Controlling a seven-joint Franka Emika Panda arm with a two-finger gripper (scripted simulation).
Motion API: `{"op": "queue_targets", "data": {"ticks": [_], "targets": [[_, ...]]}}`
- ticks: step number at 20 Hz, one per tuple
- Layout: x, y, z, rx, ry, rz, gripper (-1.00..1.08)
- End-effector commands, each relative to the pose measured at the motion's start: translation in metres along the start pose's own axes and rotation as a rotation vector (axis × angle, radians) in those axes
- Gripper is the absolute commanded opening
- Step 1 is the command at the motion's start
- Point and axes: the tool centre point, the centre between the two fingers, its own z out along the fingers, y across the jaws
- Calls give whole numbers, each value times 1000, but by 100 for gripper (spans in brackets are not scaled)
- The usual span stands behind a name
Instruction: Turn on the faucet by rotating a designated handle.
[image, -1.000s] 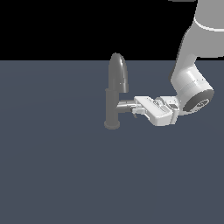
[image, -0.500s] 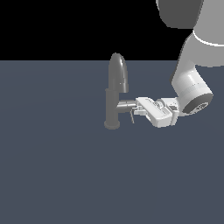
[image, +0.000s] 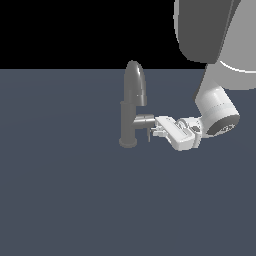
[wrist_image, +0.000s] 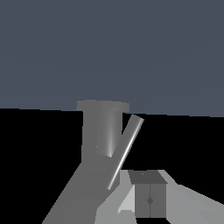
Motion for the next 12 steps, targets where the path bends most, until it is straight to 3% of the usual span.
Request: {"op": "queue_targets", "data": {"ticks": [1,12], "targets": [[-3,-2,0,-5,-1,-5,-100],[11,-19,5,-5,-4,9,-100]]}}
